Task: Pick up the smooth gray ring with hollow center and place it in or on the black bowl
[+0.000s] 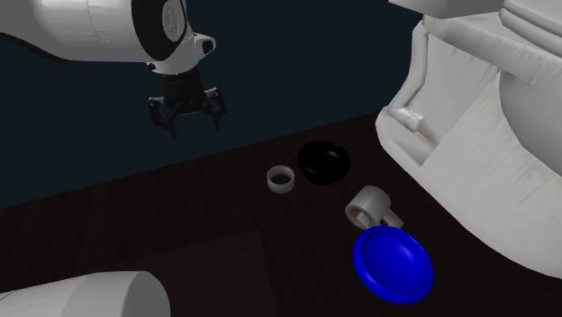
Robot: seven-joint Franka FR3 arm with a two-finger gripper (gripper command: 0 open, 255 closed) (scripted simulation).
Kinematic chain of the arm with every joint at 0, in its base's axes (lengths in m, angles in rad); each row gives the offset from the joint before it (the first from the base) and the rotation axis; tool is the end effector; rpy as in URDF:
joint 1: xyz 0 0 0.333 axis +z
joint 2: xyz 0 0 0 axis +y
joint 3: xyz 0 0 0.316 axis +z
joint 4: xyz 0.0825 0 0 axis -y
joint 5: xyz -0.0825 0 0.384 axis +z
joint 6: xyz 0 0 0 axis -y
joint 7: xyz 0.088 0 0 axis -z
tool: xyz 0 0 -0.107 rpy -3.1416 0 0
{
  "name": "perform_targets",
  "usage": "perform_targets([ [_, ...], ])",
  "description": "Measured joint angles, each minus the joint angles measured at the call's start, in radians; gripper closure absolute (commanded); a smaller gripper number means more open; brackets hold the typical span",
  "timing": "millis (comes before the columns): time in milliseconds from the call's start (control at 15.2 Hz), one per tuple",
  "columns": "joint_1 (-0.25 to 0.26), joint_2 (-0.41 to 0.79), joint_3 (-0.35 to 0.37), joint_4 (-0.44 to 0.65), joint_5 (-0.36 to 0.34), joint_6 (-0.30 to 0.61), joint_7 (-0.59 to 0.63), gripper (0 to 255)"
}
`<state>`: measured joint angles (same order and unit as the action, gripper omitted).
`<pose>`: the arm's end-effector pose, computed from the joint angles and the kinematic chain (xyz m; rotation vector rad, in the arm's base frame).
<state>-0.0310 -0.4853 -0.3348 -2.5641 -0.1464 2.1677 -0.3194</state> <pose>0.3728 -0.1489 0.4266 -3.1320 -0.0985 -0.1210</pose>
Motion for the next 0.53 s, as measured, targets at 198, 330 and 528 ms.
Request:
perform_targets([
  [198, 0.001, 0.099, -0.049, 0.003, 0.007, 0.089, -0.052, 0],
  [330, 0.008, 0.176, -0.080, 0.014, 0.024, 0.148, -0.088, 0],
  [528, 0.015, 0.295, -0.130, 0.032, 0.067, 0.237, -0.165, 0],
])
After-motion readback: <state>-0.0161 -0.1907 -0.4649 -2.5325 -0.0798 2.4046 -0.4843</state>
